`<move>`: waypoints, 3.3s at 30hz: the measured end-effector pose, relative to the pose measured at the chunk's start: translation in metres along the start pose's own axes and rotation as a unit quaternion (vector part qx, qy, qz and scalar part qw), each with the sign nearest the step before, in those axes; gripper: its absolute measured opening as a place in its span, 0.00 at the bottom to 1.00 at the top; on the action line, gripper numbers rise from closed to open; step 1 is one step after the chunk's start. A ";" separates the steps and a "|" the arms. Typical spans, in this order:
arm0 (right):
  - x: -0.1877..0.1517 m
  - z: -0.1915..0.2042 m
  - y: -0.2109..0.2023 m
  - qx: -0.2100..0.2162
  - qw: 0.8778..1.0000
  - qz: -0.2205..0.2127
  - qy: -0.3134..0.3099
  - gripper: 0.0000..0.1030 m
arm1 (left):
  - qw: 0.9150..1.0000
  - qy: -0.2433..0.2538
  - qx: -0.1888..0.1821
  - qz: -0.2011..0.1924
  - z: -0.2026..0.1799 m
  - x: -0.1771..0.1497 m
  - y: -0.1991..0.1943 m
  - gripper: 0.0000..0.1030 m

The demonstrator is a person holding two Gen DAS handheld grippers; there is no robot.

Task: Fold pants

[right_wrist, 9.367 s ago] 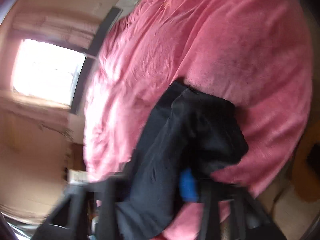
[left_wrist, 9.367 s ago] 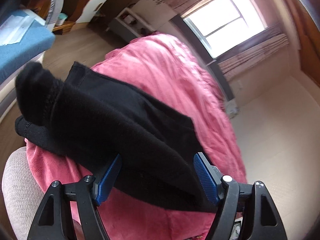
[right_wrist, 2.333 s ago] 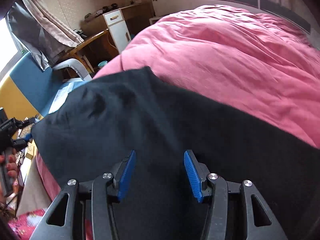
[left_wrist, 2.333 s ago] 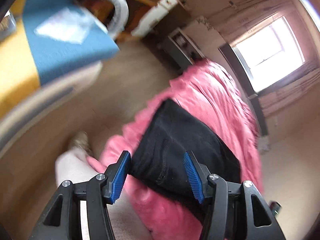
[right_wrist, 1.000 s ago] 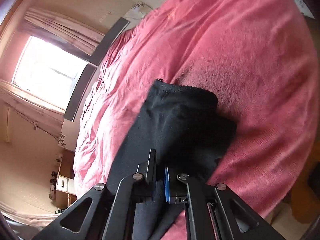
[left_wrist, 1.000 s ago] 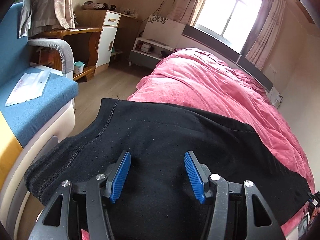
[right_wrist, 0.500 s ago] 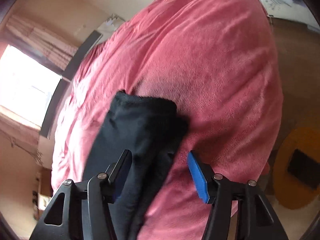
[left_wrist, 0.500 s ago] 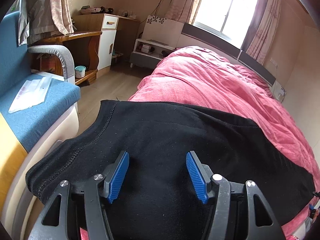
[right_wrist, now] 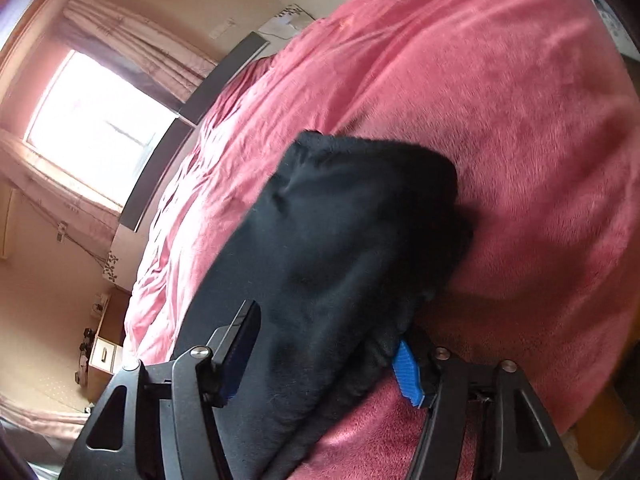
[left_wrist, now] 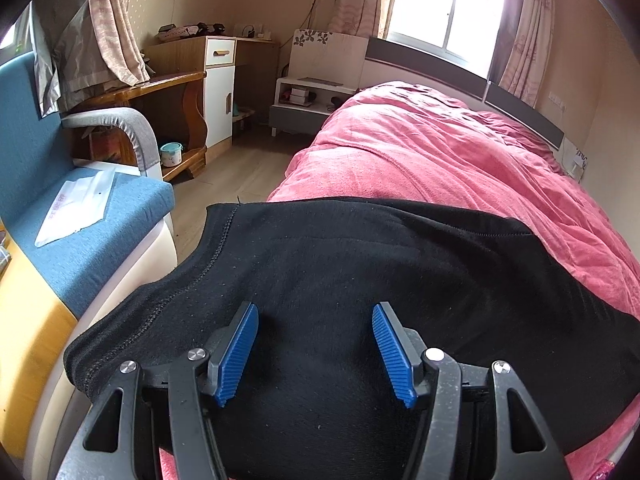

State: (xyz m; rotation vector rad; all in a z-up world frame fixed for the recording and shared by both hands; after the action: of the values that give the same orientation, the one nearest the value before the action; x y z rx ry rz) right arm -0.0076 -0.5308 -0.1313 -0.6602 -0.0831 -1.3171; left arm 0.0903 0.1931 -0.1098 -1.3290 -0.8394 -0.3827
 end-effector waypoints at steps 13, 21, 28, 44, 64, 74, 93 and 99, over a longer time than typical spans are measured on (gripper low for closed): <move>0.008 0.005 0.013 -0.007 1.000 0.011 -0.025 0.18 | 1.000 0.012 0.015 -0.001 -0.003 0.000 0.000 0.60; 0.010 0.044 0.010 -0.041 0.996 0.010 -0.079 0.15 | 1.000 0.015 0.020 -0.002 -0.005 0.000 0.001 0.60; -0.003 0.100 0.005 -0.044 0.986 0.001 -0.158 0.15 | 1.000 0.017 0.023 -0.001 -0.005 0.000 0.001 0.60; -0.112 0.239 0.053 0.034 0.920 0.065 -0.384 0.15 | 1.000 0.014 0.020 0.001 -0.003 -0.001 0.001 0.60; -0.222 0.237 0.131 0.081 0.877 0.261 -0.395 0.15 | 1.000 0.014 0.020 0.003 -0.002 -0.001 0.002 0.60; -0.237 0.243 0.137 0.060 0.859 0.261 -0.437 0.15 | 0.999 0.023 0.028 0.002 -0.006 -0.002 0.002 0.61; -0.287 0.235 0.108 0.096 0.766 0.284 -0.568 0.19 | 0.997 -0.037 -0.055 -0.034 0.001 0.014 -0.042 0.61; -0.283 0.233 0.114 0.120 0.771 0.332 -0.530 0.55 | 0.991 0.016 -0.129 -0.001 -0.048 0.015 -0.060 0.61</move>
State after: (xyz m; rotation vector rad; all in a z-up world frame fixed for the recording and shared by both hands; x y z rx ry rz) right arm 0.0891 -0.1601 -0.1055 -1.0220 -0.8484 -0.1147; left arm 0.0744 0.1365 -0.0586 -1.5577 -0.7819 -0.5265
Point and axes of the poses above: each gripper's, at about its wrist camera, not at the fingertips, and y roughly the way its jaws point, z to its left, x to its top, the point moved 1 cm from there along y, roughly the way its jaws point, and after that the axes turned 14 degrees about x, right-handed, at the moved point
